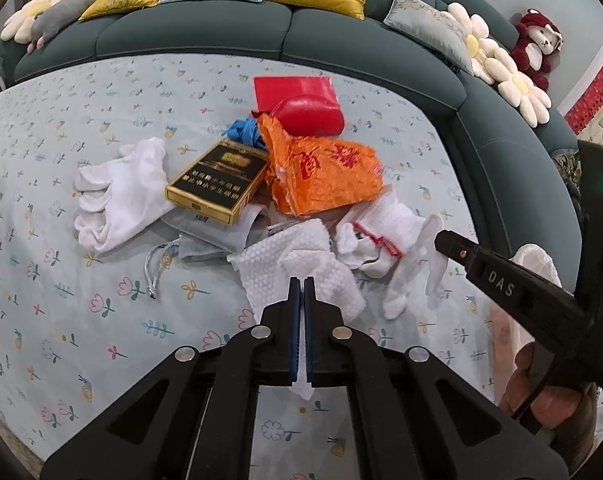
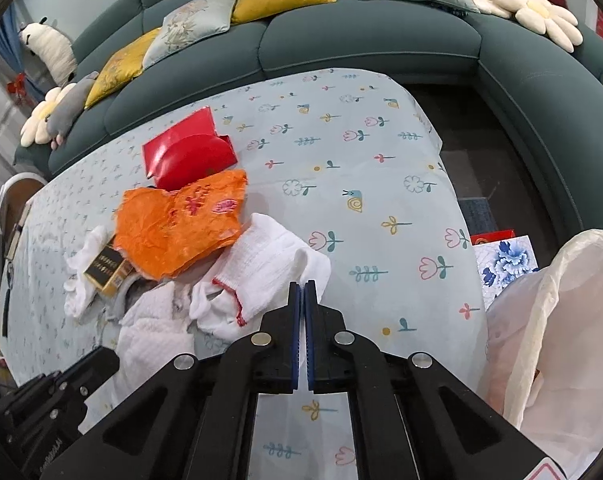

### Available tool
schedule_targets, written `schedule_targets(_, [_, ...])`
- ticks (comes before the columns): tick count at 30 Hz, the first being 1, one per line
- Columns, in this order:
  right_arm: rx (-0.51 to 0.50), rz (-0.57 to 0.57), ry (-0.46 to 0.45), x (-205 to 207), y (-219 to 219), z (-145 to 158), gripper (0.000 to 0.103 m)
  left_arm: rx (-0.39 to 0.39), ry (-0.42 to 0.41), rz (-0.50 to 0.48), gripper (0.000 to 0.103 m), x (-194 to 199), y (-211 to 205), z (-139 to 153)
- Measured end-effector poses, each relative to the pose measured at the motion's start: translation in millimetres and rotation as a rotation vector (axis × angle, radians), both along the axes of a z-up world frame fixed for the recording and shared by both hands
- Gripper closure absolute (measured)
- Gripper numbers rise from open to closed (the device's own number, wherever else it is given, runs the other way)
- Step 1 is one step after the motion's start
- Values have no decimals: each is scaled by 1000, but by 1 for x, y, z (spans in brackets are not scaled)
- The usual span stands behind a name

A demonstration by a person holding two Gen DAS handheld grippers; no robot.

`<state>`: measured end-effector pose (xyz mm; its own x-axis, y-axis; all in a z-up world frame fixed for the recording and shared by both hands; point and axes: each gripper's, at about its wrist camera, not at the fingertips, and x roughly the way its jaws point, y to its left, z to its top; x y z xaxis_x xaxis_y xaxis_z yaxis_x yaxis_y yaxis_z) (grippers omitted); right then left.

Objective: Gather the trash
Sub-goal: 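Carry the white tissue and cloth over the bin and open both tools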

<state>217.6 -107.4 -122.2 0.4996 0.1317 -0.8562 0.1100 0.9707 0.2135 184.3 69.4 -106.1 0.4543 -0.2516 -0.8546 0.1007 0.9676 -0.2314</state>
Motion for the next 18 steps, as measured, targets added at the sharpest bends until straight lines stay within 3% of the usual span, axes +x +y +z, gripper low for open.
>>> schedule_targets(6, [6,7,-59,-18,-3,25,101,-20,-34,-7,102,-8,-5,21])
schedule_targets(18, [47,-85,-201,-61,-45,92,101,-37,-132,-84,102,-31,-41,71])
